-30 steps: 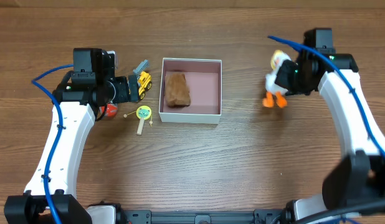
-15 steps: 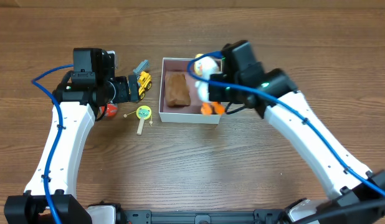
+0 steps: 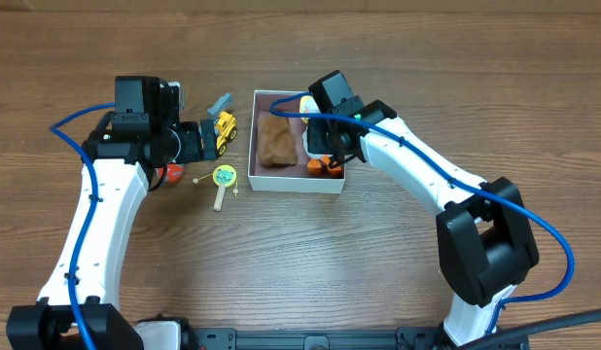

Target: Pack container

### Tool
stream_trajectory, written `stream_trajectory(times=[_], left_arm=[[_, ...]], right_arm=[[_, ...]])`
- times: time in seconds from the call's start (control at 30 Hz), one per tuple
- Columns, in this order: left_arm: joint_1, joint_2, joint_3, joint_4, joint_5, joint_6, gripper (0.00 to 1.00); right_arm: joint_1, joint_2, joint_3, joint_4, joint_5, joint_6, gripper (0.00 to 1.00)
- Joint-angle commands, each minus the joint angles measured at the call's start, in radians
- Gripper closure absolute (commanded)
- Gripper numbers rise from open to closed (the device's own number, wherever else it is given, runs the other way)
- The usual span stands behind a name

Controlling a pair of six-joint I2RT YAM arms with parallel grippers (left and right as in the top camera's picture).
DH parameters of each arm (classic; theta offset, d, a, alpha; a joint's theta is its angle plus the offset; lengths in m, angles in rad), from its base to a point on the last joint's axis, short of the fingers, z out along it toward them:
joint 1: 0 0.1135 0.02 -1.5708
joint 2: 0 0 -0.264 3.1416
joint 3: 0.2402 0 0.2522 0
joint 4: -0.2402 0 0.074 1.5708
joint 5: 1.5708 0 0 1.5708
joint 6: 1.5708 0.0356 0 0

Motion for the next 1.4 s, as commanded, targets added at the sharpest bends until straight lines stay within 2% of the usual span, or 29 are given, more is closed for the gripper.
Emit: stream_trajectory(times=[0.0, 0.1, 0.37, 0.5, 0.57, 0.67, 0.73, 0.83, 0.93, 1.03, 1.17, 1.2, 1.37], left_arm=[[0.010, 0.003, 0.024, -0.001, 0.011, -0.014, 0.00], [0.010, 0.003, 0.024, -0.001, 0.007, -0.014, 0.00], [0.010, 0.003, 0.024, 0.018, 0.007, -0.014, 0.00], [0.010, 0.003, 0.024, 0.014, 0.021, -0.014, 0.00], [0.009, 0.003, 0.024, 0.010, 0.078, 0.016, 0.00], [-0.009, 0.003, 0.028, 0.008, 0.114, 0.063, 0.07], [-0.045, 0.003, 0.035, 0.000, 0.082, 0.107, 0.08], [-0.089, 0.007, 0.062, 0.008, -0.090, 0.142, 0.03], [-0.078, 0.076, 0.193, -0.007, -0.104, 0.235, 0.00], [-0.051, 0.197, 0.311, -0.066, -0.101, 0.294, 0.00], [-0.036, 0.365, 0.436, -0.149, -0.074, 0.372, 0.08], [-0.036, 0.423, 0.460, -0.159, -0.083, 0.429, 0.15], [-0.034, 0.486, 0.460, -0.162, -0.101, 0.463, 0.18]], right_arm=[[-0.002, -0.050, 0.043, 0.003, 0.016, -0.082, 0.39], [-0.003, -0.107, 0.101, -0.014, 0.029, -0.120, 0.38], [-0.090, -0.284, 0.184, -0.083, 0.062, -0.121, 0.26], [-0.220, -0.316, 0.184, -0.183, 0.137, -0.120, 0.18], [-0.309, -0.313, 0.182, -0.220, 0.137, -0.120, 0.10], [-0.456, -0.308, 0.179, -0.250, 0.123, -0.105, 0.01], [-0.555, -0.307, 0.179, -0.260, 0.048, -0.105, 0.00], [-0.681, -0.307, 0.179, -0.285, -0.100, -0.105, 0.00], [-0.759, -0.307, 0.179, -0.307, -0.203, -0.105, 0.00], [-0.769, -0.307, 0.179, -0.308, -0.216, -0.105, 0.00], [-0.768, -0.307, 0.179, -0.324, -0.216, -0.105, 0.00], [-0.768, -0.307, 0.179, -0.325, -0.216, -0.105, 0.00], [-0.768, -0.307, 0.179, -0.328, -0.216, -0.105, 0.00]])
